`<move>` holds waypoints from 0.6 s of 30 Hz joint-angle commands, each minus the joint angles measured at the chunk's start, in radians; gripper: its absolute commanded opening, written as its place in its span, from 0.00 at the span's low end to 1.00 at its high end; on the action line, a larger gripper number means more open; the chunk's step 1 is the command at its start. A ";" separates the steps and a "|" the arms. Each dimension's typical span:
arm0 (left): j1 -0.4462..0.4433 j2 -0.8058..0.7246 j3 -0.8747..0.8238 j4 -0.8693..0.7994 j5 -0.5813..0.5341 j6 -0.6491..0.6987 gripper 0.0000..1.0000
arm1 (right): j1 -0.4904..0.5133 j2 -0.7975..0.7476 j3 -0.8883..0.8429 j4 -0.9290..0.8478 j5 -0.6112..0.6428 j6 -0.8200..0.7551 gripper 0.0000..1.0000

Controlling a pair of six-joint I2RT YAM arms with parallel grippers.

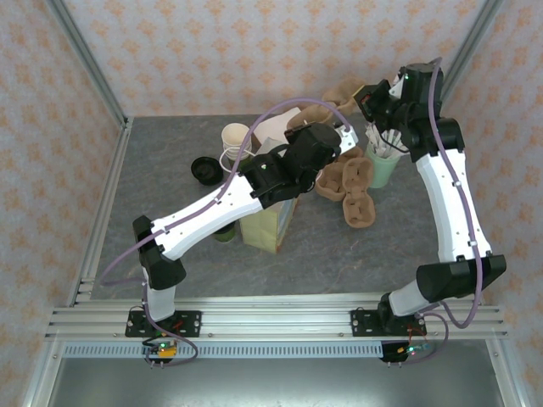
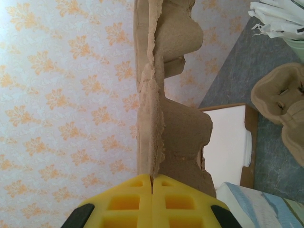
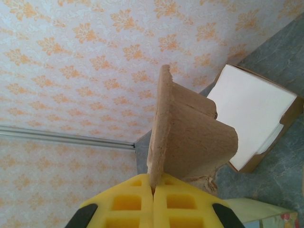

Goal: Pack the takeout coffee

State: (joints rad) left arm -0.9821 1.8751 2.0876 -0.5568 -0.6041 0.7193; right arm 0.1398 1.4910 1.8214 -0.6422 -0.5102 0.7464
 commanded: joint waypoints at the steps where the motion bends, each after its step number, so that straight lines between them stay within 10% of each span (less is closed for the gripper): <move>1: -0.009 0.000 0.058 -0.072 0.024 -0.053 0.07 | -0.005 -0.050 -0.062 0.095 0.072 0.011 0.00; 10: 0.035 -0.014 0.206 -0.293 0.354 -0.282 0.50 | -0.031 -0.205 -0.350 0.404 0.078 0.040 0.00; 18: 0.235 0.006 0.302 -0.360 0.919 -0.627 0.55 | -0.060 -0.280 -0.519 0.659 -0.111 -0.001 0.00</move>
State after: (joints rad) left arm -0.8104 1.8782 2.3226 -0.8486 0.0303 0.2653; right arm 0.0864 1.2503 1.3140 -0.1448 -0.5198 0.7815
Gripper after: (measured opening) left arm 0.547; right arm 0.041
